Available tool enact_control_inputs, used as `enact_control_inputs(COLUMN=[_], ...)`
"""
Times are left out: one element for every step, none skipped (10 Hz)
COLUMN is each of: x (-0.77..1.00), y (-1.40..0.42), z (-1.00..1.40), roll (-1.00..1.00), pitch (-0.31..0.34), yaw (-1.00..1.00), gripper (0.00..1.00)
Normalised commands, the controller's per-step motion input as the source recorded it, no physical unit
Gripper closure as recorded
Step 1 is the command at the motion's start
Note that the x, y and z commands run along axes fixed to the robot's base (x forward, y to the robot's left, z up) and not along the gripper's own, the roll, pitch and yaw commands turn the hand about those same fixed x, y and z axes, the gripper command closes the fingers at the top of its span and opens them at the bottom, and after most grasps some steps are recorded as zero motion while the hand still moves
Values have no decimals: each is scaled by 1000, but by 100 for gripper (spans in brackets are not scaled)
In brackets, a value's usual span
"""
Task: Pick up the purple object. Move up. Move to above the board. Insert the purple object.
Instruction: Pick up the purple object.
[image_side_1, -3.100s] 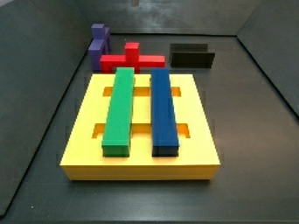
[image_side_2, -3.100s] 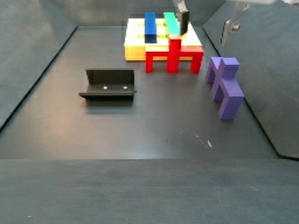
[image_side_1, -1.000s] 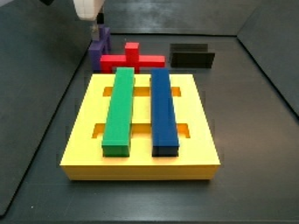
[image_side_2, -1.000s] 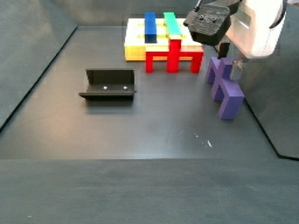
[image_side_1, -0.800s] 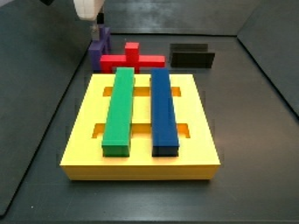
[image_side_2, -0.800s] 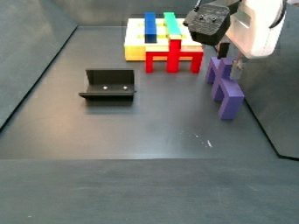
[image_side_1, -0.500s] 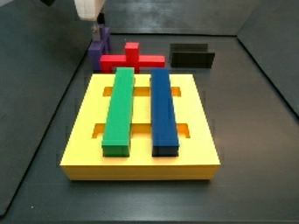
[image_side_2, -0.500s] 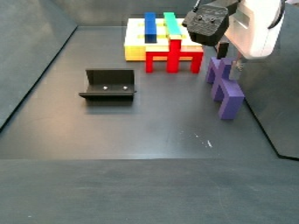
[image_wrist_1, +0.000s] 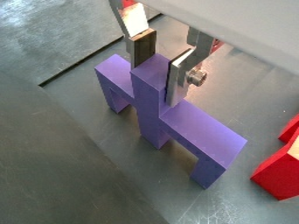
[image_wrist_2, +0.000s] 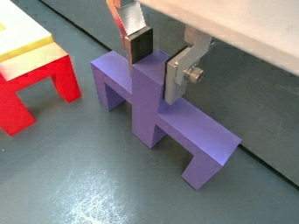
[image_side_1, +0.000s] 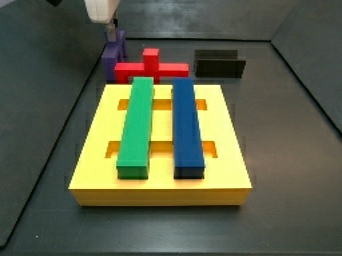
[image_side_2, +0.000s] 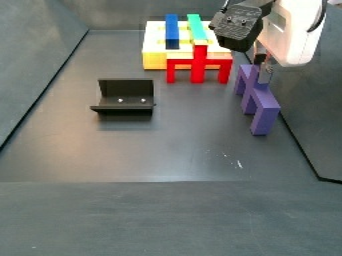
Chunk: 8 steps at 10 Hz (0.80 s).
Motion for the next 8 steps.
enact_control_inputs(x=[0,0,0,0,0,0,0,0], y=[0,0,0,0,0,0,0,0], z=[0,0,0,0,0,0,0,0], roll=[0,0,0,0,0,0,0,0], pitch=[0,0,0,0,0,0,0,0], yaw=[0,0,0,0,0,0,0,0], gripper=[100,100,100,100,100,100,100,100])
